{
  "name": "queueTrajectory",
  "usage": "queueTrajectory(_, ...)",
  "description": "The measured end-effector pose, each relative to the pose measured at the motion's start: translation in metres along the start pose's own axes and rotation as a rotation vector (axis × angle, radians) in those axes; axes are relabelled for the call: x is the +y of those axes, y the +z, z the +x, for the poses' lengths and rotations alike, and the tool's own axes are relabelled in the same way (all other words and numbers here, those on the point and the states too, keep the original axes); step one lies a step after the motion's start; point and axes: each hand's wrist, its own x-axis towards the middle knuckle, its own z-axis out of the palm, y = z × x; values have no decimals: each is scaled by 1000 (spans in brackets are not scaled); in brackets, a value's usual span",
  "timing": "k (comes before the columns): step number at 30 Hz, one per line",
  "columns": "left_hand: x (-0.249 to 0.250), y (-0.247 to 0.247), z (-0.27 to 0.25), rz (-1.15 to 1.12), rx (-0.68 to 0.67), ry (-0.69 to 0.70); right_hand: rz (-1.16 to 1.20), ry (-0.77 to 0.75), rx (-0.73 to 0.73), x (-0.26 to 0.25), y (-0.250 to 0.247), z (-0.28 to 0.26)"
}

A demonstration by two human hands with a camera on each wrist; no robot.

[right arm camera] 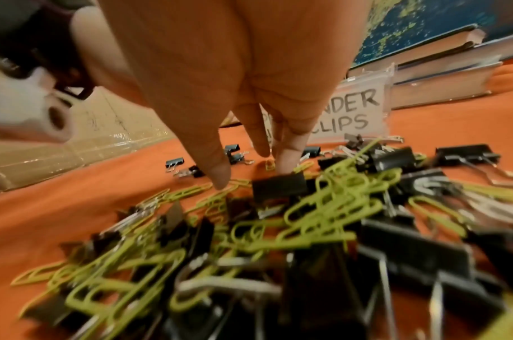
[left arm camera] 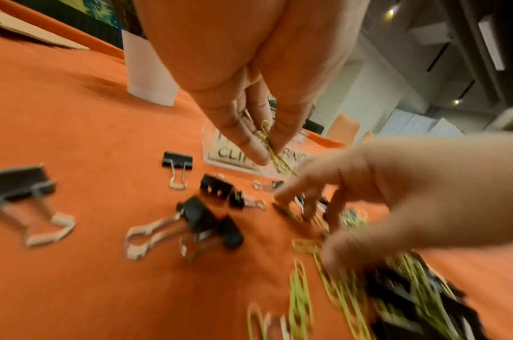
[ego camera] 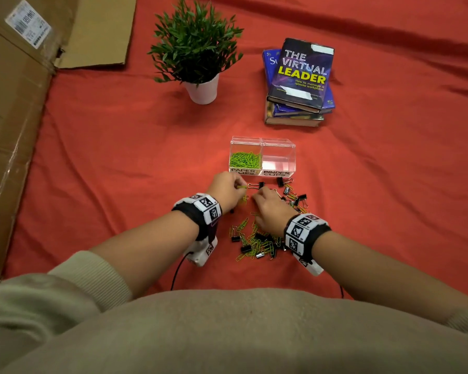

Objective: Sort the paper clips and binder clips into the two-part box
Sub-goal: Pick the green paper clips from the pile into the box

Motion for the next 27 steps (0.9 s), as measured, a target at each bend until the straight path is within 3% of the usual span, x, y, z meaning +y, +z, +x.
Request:
queueTrajectory(6, 21, -25, 40, -61, 155, 9, 1, -125, 38, 1, 12, -9)
queueTrajectory(12, 19, -19, 47, -36, 149, 0, 11, -105, 27, -1, 20, -9)
queueTrajectory(18, 9, -9, 15, -9, 146, 186, 73, -18, -35, -1, 19, -5)
queueTrajectory(21, -1, 1, -5, 71, 67, 179, 23, -24, -88, 0, 20, -4)
queueTrajectory(24, -11, 16, -21, 306, -117, 120, -44, -59, -79, 1, 24, -9)
queueTrajectory(27, -19, 30, -33, 480, -205, 120, -87, -82, -62, 2, 27, -12)
